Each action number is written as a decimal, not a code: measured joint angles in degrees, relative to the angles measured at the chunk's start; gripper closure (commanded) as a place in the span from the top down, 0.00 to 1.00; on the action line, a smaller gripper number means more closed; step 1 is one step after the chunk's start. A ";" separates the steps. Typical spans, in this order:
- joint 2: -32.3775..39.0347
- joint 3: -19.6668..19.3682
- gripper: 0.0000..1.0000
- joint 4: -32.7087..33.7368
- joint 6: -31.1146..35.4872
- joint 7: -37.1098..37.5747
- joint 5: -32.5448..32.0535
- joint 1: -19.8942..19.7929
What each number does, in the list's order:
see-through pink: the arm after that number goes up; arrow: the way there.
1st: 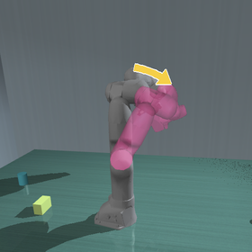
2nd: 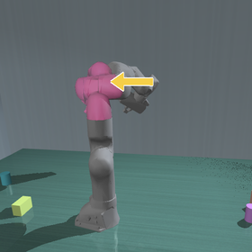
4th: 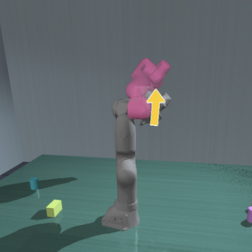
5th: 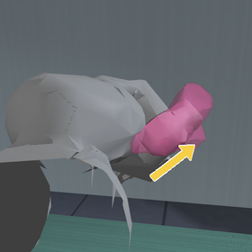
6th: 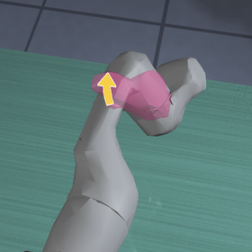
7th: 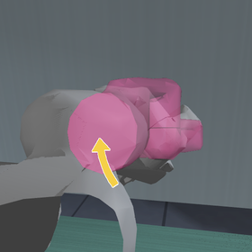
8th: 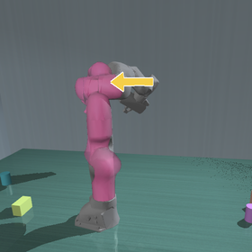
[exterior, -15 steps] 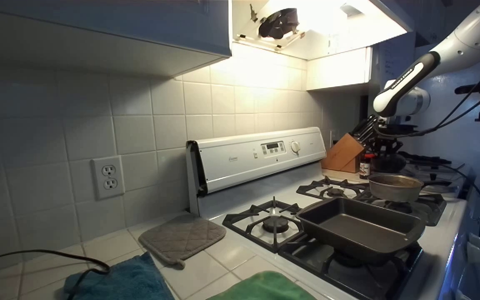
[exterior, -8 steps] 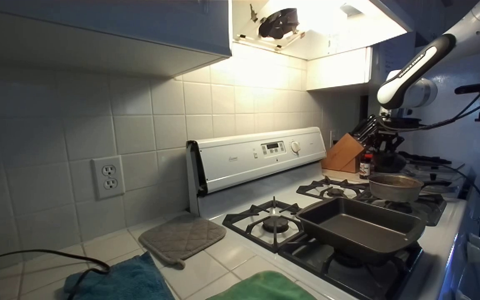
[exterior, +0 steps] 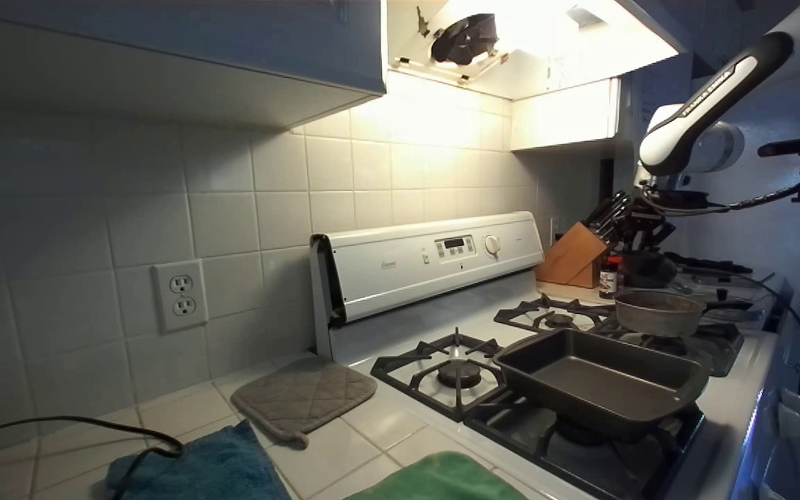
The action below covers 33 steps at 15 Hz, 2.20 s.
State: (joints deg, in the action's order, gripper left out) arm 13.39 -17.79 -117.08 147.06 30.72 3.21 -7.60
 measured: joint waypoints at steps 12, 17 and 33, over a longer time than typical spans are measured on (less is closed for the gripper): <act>-2.21 0.56 0.06 -7.73 16.66 0.50 -4.04 1.99; -2.70 -0.66 0.06 -10.48 22.63 1.04 -6.74 3.28; -8.08 -5.83 0.06 -20.80 38.64 0.99 -12.81 5.79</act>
State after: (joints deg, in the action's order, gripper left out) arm 5.30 -23.62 -137.88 185.69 31.72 -9.59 -1.81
